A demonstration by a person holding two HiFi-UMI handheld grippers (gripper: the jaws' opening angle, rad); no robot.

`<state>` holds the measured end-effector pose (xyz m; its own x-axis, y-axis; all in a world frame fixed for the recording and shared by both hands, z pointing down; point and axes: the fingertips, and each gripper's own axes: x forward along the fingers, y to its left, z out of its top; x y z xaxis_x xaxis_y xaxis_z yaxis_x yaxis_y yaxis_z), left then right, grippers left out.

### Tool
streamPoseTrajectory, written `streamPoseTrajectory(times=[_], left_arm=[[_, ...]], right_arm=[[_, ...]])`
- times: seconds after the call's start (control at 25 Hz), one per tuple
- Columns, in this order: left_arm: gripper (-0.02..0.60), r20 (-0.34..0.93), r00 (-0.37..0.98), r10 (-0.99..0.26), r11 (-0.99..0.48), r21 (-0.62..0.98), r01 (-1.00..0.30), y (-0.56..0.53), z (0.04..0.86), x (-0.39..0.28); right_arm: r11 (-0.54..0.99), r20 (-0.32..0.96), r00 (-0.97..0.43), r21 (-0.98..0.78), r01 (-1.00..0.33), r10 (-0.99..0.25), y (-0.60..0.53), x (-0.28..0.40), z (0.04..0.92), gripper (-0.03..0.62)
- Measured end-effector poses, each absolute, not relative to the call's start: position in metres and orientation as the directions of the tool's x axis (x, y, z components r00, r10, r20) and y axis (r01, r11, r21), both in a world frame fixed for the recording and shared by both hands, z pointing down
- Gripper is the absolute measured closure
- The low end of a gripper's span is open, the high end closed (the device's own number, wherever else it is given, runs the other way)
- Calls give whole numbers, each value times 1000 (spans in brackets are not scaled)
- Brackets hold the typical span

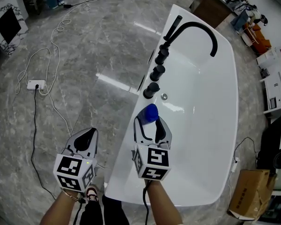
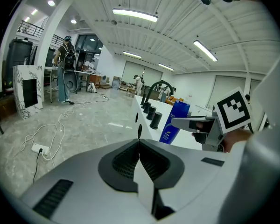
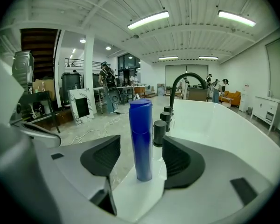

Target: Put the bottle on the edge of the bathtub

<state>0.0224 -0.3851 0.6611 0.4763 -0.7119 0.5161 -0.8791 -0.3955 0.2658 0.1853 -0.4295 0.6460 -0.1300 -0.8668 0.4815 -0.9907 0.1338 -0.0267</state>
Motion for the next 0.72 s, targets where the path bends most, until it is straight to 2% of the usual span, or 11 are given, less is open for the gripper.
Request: streamPoseTrajectory(times=[0.72], left_arm=[[565,474,495,-728,-419,262,-869,-364,603,13]], right_arm=[[49,475,-74,-65,-997,-877,-389,194,599,309]])
